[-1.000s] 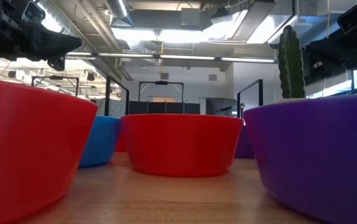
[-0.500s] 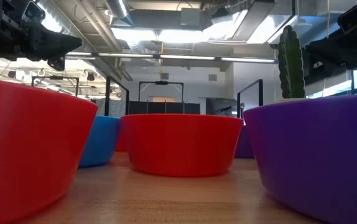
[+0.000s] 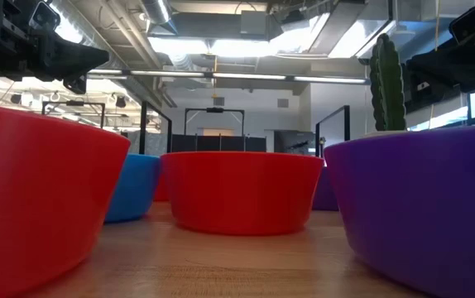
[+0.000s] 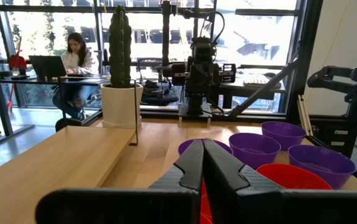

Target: Pick & Place Mini bowls

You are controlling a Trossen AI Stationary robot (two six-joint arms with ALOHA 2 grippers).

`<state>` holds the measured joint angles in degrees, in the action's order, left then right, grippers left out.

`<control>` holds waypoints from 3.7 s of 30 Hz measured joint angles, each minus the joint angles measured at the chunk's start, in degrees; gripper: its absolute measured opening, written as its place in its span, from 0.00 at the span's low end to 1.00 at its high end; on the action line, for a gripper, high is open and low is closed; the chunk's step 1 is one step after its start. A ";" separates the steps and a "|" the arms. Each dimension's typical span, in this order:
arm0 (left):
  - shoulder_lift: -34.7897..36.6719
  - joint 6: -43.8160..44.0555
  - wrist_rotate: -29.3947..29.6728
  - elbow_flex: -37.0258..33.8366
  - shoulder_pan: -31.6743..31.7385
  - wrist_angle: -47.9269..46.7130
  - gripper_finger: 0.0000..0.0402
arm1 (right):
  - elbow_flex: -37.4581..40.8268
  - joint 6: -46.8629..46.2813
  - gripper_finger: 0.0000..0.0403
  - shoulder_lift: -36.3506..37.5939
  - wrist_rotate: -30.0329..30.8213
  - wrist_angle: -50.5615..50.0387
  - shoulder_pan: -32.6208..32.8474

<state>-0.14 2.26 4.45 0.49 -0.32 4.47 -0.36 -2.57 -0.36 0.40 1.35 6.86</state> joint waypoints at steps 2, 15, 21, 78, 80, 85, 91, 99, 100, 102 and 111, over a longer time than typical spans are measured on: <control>0.00 0.01 0.00 0.01 -0.02 0.00 0.02 | -0.01 -0.02 0.10 0.01 -0.02 0.04 0.01; 0.00 -0.01 0.00 -0.01 -0.01 0.01 0.01 | 0.00 -0.03 0.10 0.01 -0.02 0.04 0.00; -0.01 0.38 0.13 -0.02 -0.02 1.77 0.01 | 0.01 -0.02 0.10 0.01 -0.02 0.61 0.01; -34.41 -4.93 12.89 33.38 -2.35 -24.87 0.01 | -0.01 2.96 0.10 0.02 0.01 0.43 -0.01; -39.82 -4.65 15.94 35.55 -2.24 -29.92 0.01 | -0.01 2.95 0.10 0.00 0.01 0.42 0.01; -48.48 5.27 23.88 38.68 -0.25 -40.05 0.01 | -0.01 2.99 0.10 0.00 0.01 0.02 0.01; -51.69 12.69 17.78 38.91 1.81 -47.68 0.09 | -0.01 3.02 0.10 0.00 0.01 0.02 0.01; -51.65 19.68 10.94 38.85 2.37 -56.59 0.35 | -0.01 3.02 0.10 0.02 -0.02 0.02 -0.01; -51.71 19.72 10.35 38.65 2.37 -56.66 0.39 | -0.01 3.02 0.10 0.02 0.01 0.02 0.00; -51.78 19.74 8.61 38.23 2.37 -56.92 0.45 | -0.01 3.04 0.10 0.02 -0.02 0.02 0.00; -55.99 19.52 8.44 37.82 2.37 -57.05 0.58 | -0.01 3.04 0.10 0.01 -0.02 0.02 0.01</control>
<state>-56.13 21.78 12.88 38.30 2.04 -52.58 -0.36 0.47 -0.35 0.38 1.37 6.86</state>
